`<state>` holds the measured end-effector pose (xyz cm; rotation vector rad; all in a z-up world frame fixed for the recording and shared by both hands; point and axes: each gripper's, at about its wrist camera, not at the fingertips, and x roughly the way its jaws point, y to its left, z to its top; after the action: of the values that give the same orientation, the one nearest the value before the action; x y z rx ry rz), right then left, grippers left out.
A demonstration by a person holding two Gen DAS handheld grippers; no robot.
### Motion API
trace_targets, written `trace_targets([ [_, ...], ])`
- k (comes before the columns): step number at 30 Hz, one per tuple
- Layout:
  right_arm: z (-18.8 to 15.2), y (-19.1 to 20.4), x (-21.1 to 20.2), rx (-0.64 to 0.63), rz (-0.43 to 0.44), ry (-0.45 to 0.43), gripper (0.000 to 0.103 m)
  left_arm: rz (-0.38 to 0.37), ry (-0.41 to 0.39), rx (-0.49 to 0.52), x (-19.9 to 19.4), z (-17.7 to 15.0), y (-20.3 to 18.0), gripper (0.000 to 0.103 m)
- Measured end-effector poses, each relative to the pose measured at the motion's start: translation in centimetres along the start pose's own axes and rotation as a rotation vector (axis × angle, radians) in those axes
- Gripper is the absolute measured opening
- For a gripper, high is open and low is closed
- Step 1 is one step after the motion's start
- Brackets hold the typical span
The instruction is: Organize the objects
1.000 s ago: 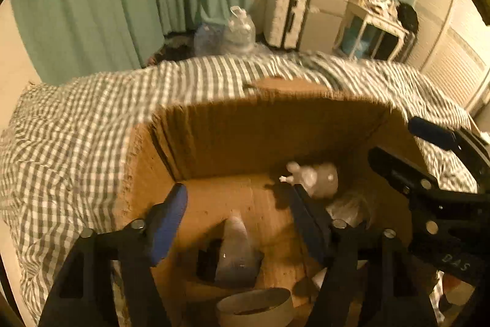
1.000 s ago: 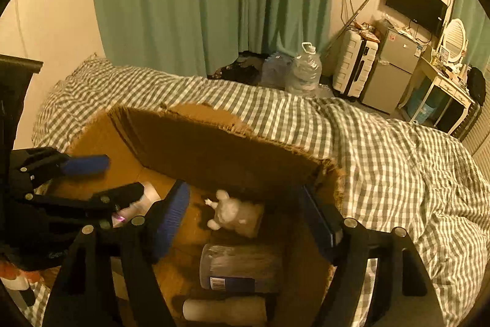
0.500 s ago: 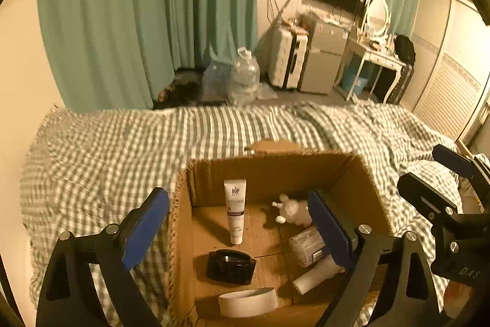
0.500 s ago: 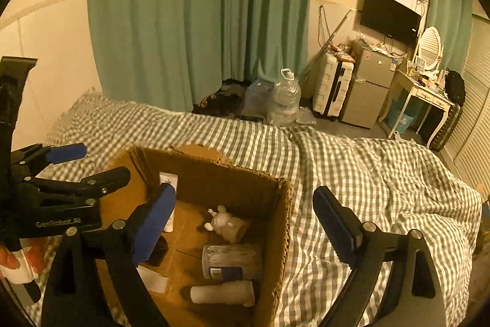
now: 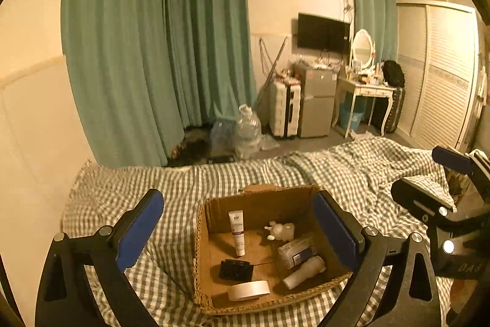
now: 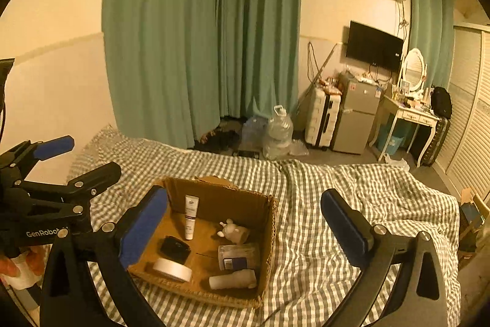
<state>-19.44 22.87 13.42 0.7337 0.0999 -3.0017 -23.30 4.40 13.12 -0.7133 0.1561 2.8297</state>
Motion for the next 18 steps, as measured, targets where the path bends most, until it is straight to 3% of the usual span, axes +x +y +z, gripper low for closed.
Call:
trace_targets([
  [6,-0.1,-0.2,-6.3,0.013,-0.022,-0.075,0.101,-0.038,-0.084,-0.012,-6.4,-0.8,-0.7,0.103],
  [16,-3.4,-1.0,-13.7,0.074,-0.045,-0.157,0.102,-0.080,-0.068,-0.036,-12.6,-4.7,-1.9,0.103],
  [18,-4.5,-1.1,-14.6,0.083,-0.046,-0.178,0.102,-0.046,-0.079,-0.026,-13.5,-6.0,-2.2,0.103],
])
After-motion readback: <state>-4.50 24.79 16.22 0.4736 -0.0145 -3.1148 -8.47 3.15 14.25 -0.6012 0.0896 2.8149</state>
